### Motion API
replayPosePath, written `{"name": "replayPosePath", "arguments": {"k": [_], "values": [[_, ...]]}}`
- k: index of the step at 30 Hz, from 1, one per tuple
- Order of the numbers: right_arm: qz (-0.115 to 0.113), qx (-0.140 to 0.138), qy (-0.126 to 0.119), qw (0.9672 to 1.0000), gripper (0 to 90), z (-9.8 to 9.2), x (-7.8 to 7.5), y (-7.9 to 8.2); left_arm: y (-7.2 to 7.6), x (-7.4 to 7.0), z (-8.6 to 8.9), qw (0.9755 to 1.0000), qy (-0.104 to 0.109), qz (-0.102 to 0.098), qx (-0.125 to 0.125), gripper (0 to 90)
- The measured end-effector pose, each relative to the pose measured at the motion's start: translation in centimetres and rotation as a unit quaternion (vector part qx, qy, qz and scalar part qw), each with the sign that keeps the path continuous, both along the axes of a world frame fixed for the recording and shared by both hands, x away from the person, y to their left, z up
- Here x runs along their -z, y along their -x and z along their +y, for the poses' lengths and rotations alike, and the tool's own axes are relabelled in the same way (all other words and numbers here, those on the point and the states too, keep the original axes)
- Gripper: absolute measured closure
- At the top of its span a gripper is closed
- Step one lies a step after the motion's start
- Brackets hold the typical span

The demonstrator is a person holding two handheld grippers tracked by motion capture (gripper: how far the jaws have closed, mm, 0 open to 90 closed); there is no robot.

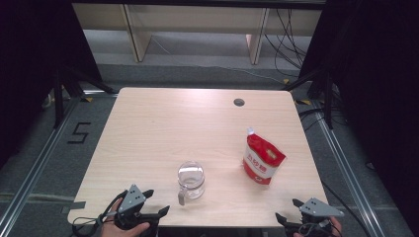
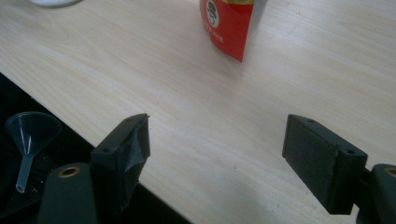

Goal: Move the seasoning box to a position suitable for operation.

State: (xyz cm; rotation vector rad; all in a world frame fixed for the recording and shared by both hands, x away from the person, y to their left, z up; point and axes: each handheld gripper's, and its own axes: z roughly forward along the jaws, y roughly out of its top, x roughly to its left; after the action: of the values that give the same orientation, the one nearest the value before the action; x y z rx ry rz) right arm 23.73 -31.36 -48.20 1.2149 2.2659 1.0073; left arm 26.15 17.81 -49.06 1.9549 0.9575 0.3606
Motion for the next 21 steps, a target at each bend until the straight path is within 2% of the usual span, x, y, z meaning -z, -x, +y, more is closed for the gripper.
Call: {"name": "replayPosePath", "arguments": {"k": [2, 3, 4, 8, 10, 11, 13, 15, 18, 19, 20, 21], "values": [[0.003, -0.004, -0.004, 1.0000, 24.0, 0.0, 0.0, 0.0, 0.0, 0.0, 0.0, 1.0000, -0.001, -0.001, 0.002, 22.8], [0.006, 0.006, -0.010, 0.9999, 24.0, 0.2, 0.1, 0.1, 0.0, -0.1, 0.1, 0.9999, -0.012, -0.001, 0.010, 22.8], [-0.002, -0.005, -0.004, 1.0000, 24.1, 0.1, 0.1, -0.1, 0.2, -0.1, -0.1, 1.0000, 0.001, -0.002, 0.001, 22.8], [-0.003, -0.005, 0.004, 1.0000, 24.2, 0.1, 0.1, 0.0, 0.3, -0.2, -0.3, 1.0000, 0.002, -0.007, 0.004, 22.9], [-0.003, -0.004, 0.002, 1.0000, 24.3, 0.1, 0.0, 0.0, 0.4, -0.3, -0.4, 0.9999, 0.005, -0.008, 0.003, 23.0], [0.007, 0.006, -0.010, 0.9999, 24.4, 0.4, 0.0, 0.2, 0.4, -0.3, -0.4, 0.9999, 0.003, -0.011, 0.007, 23.1], [0.005, 0.004, -0.010, 0.9999, 24.5, 0.4, 0.0, 0.2, 0.4, -0.2, -0.6, 0.9998, 0.018, -0.002, -0.001, 23.1], [0.004, 0.004, -0.010, 0.9999, 24.6, 0.4, 0.0, 0.2, 0.3, -0.3, -0.7, 0.9998, 0.019, -0.006, -0.004, 23.3], [0.005, 0.005, -0.009, 0.9999, 24.6, 0.4, 0.0, 0.2, 0.2, -0.5, -1.1, 0.9993, 0.035, -0.010, -0.006, 23.7], [0.002, 0.003, -0.008, 1.0000, 24.6, 0.4, 0.1, 0.1, 0.2, -0.7, -1.3, 0.9994, 0.031, -0.014, -0.005, 23.7], [0.008, 0.009, -0.013, 0.9998, 24.6, 0.5, 0.0, 0.2, 0.3, -1.0, -1.6, 0.9993, 0.031, -0.018, -0.006, 23.7], [-0.002, -0.007, -0.007, 0.9999, 24.6, 0.3, 0.1, -0.1, 0.3, -1.1, -1.9, 0.9992, 0.037, -0.017, -0.004, 23.7]]}}
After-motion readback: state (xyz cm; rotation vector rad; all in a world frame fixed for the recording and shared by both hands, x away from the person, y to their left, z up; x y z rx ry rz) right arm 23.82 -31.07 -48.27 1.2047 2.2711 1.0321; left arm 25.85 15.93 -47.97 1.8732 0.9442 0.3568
